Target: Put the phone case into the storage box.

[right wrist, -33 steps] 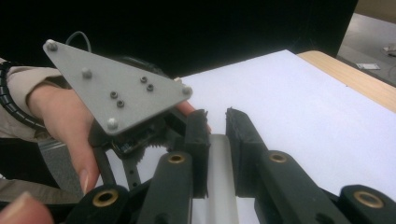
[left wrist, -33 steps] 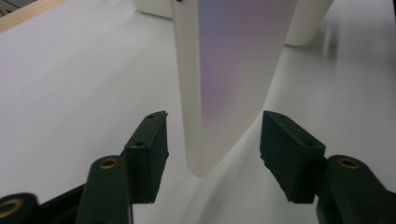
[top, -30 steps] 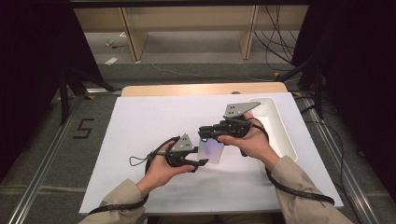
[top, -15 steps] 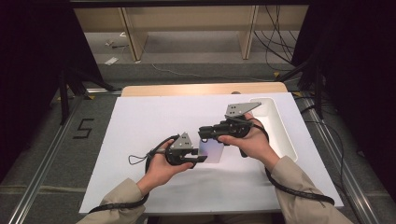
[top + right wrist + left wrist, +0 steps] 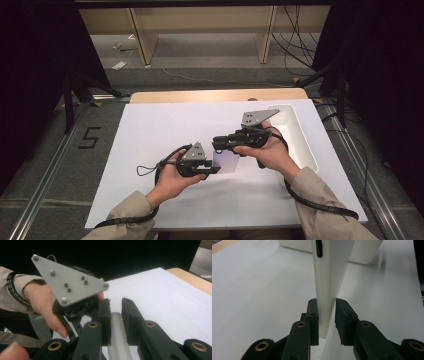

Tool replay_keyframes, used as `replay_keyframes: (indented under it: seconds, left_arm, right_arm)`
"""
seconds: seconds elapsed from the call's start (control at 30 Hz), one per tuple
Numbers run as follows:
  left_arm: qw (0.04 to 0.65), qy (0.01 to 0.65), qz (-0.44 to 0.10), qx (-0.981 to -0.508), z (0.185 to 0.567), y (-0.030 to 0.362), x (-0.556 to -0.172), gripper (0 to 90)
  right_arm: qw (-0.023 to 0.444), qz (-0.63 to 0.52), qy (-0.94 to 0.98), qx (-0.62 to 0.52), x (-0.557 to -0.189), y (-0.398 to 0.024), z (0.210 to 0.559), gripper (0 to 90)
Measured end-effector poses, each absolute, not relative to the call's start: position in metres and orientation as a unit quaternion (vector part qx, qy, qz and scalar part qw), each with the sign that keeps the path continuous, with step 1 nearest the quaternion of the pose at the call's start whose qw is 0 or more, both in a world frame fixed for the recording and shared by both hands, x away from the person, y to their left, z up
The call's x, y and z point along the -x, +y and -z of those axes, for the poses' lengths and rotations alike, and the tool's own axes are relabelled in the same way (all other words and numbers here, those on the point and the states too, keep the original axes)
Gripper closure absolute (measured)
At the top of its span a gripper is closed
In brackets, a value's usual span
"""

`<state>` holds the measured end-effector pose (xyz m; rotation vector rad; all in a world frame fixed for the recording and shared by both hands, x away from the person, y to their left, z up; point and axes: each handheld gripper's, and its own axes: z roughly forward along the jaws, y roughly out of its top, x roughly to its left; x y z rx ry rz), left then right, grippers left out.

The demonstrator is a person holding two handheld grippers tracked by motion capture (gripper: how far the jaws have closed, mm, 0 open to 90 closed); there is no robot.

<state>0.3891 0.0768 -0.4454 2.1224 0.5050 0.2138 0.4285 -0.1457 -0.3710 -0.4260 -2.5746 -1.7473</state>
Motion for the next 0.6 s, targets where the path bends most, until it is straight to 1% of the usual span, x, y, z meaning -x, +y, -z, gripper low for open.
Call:
replay_keyframes:
  seconds: [0.23, 0.4, 0.43, 0.5, 0.53, 0.57, 0.6]
  left_arm:
    - [0.455, 0.203, -0.085, -0.863, 0.4453, 0.0769, -0.3891, 74.6]
    - [0.458, 0.201, -0.077, -0.863, 0.4452, 0.0769, -0.3892, 75.4]
    - [0.458, 0.200, -0.078, -0.863, 0.4452, 0.0766, -0.3890, 75.6]
    - [0.457, 0.193, -0.079, -0.865, 0.4449, 0.0767, -0.3884, 78.1]
    - [0.457, 0.194, -0.081, -0.864, 0.4448, 0.0764, -0.3876, 79.0]
    - [0.456, 0.196, -0.086, -0.864, 0.4445, 0.0768, -0.3874, 81.0]
    - [0.456, 0.198, -0.086, -0.864, 0.4438, 0.0773, -0.3877, 81.0]
  right_arm:
    - [0.002, 0.556, -0.821, 0.130, -0.4287, -0.1456, 0.3715, 78.1]
    - [-0.005, 0.557, -0.822, 0.121, -0.4293, -0.1460, 0.3716, 76.0]
    - [-0.008, 0.557, -0.822, 0.118, -0.4293, -0.1461, 0.3716, 74.8]
    - [-0.014, 0.554, -0.825, 0.111, -0.4292, -0.1458, 0.3710, 66.0]
    - [-0.017, 0.553, -0.826, 0.108, -0.4290, -0.1457, 0.3705, 63.1]
    - [-0.021, 0.551, -0.828, 0.103, -0.4286, -0.1459, 0.3696, 61.6]
    - [-0.027, 0.552, -0.827, 0.100, -0.4284, -0.1465, 0.3689, 60.6]
